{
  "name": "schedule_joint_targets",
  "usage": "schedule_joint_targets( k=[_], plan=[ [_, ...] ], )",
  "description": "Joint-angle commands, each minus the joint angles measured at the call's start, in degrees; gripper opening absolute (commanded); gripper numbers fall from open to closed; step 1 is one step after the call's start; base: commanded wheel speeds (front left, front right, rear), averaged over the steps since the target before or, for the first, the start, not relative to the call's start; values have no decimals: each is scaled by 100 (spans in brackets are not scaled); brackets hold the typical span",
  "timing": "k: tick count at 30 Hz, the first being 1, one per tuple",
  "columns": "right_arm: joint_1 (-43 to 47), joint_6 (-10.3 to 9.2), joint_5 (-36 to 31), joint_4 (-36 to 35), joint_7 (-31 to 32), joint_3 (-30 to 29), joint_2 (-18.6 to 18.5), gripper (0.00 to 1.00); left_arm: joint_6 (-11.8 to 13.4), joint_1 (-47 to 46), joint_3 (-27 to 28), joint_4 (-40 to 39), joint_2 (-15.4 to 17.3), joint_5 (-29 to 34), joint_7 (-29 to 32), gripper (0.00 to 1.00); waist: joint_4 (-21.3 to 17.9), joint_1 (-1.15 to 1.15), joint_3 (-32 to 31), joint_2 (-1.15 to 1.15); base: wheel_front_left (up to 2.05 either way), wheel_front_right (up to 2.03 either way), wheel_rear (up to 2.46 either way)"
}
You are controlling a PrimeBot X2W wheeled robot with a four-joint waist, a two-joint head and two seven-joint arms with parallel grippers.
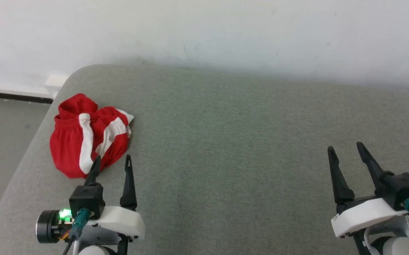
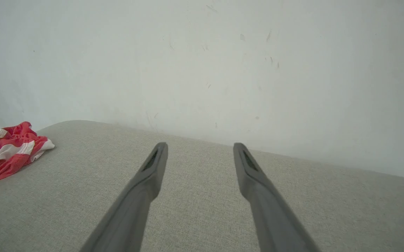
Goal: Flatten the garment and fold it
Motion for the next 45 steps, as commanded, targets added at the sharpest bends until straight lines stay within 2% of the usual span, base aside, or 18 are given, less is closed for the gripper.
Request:
schedule_joint_targets(
  k=[1, 13, 25, 33, 39, 45],
  plan=[
    [37, -2, 82, -56, -69, -24, 10, 100, 58, -117, -29, -23, 9, -26, -63, 100, 170, 0, 15, 0, 0, 0, 0],
    [88, -2, 145, -104, -213, -4, 12, 100, 183, -106, -35, -8, 1, -47, -206, 100, 646, 0, 42, 0, 0, 0, 0],
    [93, -3, 163, -157, -356, 9, 15, 100, 299, -191, -43, 38, -12, -88, -350, 100, 963, 0, 117, 0, 0, 0, 0],
    [16, -3, 50, -243, -440, 50, 17, 100, -16, -940, 307, 394, 167, -316, -433, 100, 1059, 0, 332, 0, 0, 0, 0],
    [-185, -4, -80, -331, -512, 34, 18, 100, -443, -2062, 365, 1428, 660, -320, -462, 100, 920, 0, 747, 0, 0, 0, 0],
    [-401, -4, -148, -416, -583, -36, 19, 100, -923, -3269, 377, 2503, 1060, -696, 544, 100, 685, 0, 1238, 0, 0, 0, 0]
  ],
)
